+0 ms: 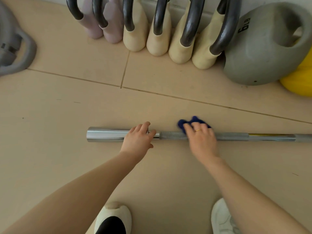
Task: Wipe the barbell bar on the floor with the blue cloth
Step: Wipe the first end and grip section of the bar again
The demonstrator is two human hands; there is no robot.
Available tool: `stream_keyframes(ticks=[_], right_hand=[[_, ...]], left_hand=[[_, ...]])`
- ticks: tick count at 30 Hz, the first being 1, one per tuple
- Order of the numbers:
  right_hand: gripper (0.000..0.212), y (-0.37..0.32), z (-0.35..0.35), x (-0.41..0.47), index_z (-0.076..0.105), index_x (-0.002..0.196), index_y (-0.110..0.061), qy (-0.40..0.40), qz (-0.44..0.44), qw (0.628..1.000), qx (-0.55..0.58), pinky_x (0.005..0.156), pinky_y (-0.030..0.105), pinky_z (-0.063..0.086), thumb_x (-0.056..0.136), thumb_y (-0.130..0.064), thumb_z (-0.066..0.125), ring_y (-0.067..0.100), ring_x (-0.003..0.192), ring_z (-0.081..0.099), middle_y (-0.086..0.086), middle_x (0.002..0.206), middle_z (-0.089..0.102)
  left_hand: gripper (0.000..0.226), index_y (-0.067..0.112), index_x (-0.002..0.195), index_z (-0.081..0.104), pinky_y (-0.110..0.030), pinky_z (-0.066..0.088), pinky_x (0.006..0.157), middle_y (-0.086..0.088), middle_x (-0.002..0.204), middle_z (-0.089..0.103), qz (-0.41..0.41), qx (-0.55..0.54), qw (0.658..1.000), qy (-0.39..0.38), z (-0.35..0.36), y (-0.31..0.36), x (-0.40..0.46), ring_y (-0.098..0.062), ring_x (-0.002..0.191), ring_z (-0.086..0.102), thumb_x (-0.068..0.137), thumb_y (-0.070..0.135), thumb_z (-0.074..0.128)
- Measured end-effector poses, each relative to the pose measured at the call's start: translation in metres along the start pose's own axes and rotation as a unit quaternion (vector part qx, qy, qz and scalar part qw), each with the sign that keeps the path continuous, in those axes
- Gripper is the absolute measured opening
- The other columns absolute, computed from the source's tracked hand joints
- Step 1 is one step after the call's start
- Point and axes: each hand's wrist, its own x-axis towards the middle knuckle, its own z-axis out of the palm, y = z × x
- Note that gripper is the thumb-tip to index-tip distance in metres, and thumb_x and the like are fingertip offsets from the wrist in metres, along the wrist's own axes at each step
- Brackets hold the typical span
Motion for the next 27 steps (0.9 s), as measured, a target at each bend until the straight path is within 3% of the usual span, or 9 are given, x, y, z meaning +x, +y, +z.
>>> stream_keyframes(ticks=[2, 4, 7, 9, 14, 17, 21, 24, 27], right_hand=[[0.037, 0.019, -0.011, 0.003, 0.057, 0.116, -0.012, -0.067, 0.079, 0.995, 0.011, 0.074, 0.043, 0.046, 0.085, -0.010, 0.039, 0.037, 0.096, 0.055, 0.017, 0.109, 0.059], [0.032, 0.004, -0.011, 0.009, 0.055, 0.118, -0.013, -0.082, 0.089, 0.992, 0.041, 0.074, 0.043, 0.045, 0.088, -0.011, 0.047, 0.039, 0.103, 0.051, 0.017, 0.114, 0.055], [0.024, -0.060, -0.019, 0.011, 0.065, 0.094, -0.013, -0.064, 0.034, 0.995, 0.075, 0.048, 0.035, 0.046, 0.071, -0.012, 0.072, 0.038, 0.076, 0.060, 0.015, 0.089, 0.062], [0.032, -0.083, -0.019, 0.008, 0.067, 0.092, -0.015, -0.051, 0.013, 0.994, 0.094, 0.039, 0.030, 0.043, 0.063, -0.014, 0.080, 0.034, 0.068, 0.060, 0.014, 0.086, 0.063], [0.046, -0.053, -0.014, 0.000, 0.068, 0.103, -0.021, -0.034, -0.018, 0.999, 0.023, 0.037, 0.027, 0.041, 0.059, -0.011, 0.077, 0.031, 0.058, 0.057, 0.014, 0.083, 0.062], [0.035, -0.018, -0.010, -0.003, 0.070, 0.094, -0.019, -0.054, 0.059, 0.997, -0.003, 0.038, 0.026, 0.040, 0.060, -0.011, 0.078, 0.032, 0.056, 0.056, 0.015, 0.081, 0.061], [0.018, -0.033, -0.014, 0.000, 0.066, 0.096, -0.010, -0.092, 0.126, 0.987, 0.029, 0.044, 0.030, 0.041, 0.081, -0.020, 0.066, 0.035, 0.071, 0.060, 0.017, 0.095, 0.061], [0.022, -0.084, -0.023, 0.009, 0.065, 0.099, -0.011, -0.065, 0.080, 0.993, 0.065, 0.046, 0.032, 0.047, 0.080, -0.023, 0.066, 0.034, 0.074, 0.063, 0.016, 0.100, 0.061], [0.036, -0.090, -0.021, 0.008, 0.053, 0.122, -0.012, -0.076, 0.005, 0.991, 0.109, 0.056, 0.037, 0.048, 0.089, -0.025, 0.055, 0.037, 0.090, 0.060, 0.016, 0.113, 0.053]], left_hand=[[0.064, 0.014, 0.078, 0.073, -0.033, 0.055, 0.052, -0.015, 0.094, 0.072, -0.008, -0.005, 1.000, -0.010, 0.002, -0.002, 0.000, -0.030, 0.069, 0.070, 0.021, 0.029, 0.097], [0.062, 0.012, 0.084, 0.074, -0.037, 0.056, 0.056, -0.018, 0.102, 0.070, -0.009, -0.014, 1.000, -0.024, 0.000, -0.005, 0.001, -0.034, 0.076, 0.070, 0.029, 0.026, 0.097], [0.053, 0.013, 0.118, 0.061, -0.040, 0.047, 0.089, -0.017, 0.140, 0.047, -0.011, -0.037, 0.999, -0.035, -0.007, -0.001, 0.003, -0.034, 0.116, 0.056, 0.070, 0.025, 0.080], [0.053, 0.018, 0.134, 0.046, -0.035, 0.036, 0.103, -0.008, 0.152, 0.029, -0.017, -0.016, 0.999, -0.044, -0.007, -0.001, 0.006, -0.025, 0.132, 0.039, 0.086, 0.031, 0.064], [0.048, 0.018, 0.131, 0.048, -0.034, 0.038, 0.099, -0.005, 0.153, 0.026, -0.010, -0.023, 0.999, -0.041, -0.008, -0.003, 0.007, -0.024, 0.131, 0.039, 0.088, 0.033, 0.061], [0.044, 0.019, 0.129, 0.049, -0.034, 0.040, 0.094, -0.003, 0.153, 0.026, -0.013, -0.032, 0.998, -0.046, -0.010, -0.004, 0.008, -0.024, 0.129, 0.040, 0.089, 0.033, 0.060], [0.043, 0.022, 0.130, 0.048, -0.032, 0.040, 0.096, -0.003, 0.155, 0.022, -0.023, -0.031, 0.998, -0.055, -0.012, -0.003, 0.010, -0.023, 0.130, 0.039, 0.090, 0.032, 0.058], [0.044, 0.023, 0.134, 0.045, -0.033, 0.038, 0.100, -0.005, 0.157, 0.019, -0.024, -0.034, 0.997, -0.071, -0.014, 0.000, 0.011, -0.024, 0.133, 0.037, 0.092, 0.032, 0.055], [0.045, 0.026, 0.137, 0.042, -0.034, 0.036, 0.103, -0.002, 0.157, 0.018, -0.024, -0.043, 0.995, -0.088, -0.018, -0.003, 0.014, -0.023, 0.135, 0.034, 0.094, 0.034, 0.052]])
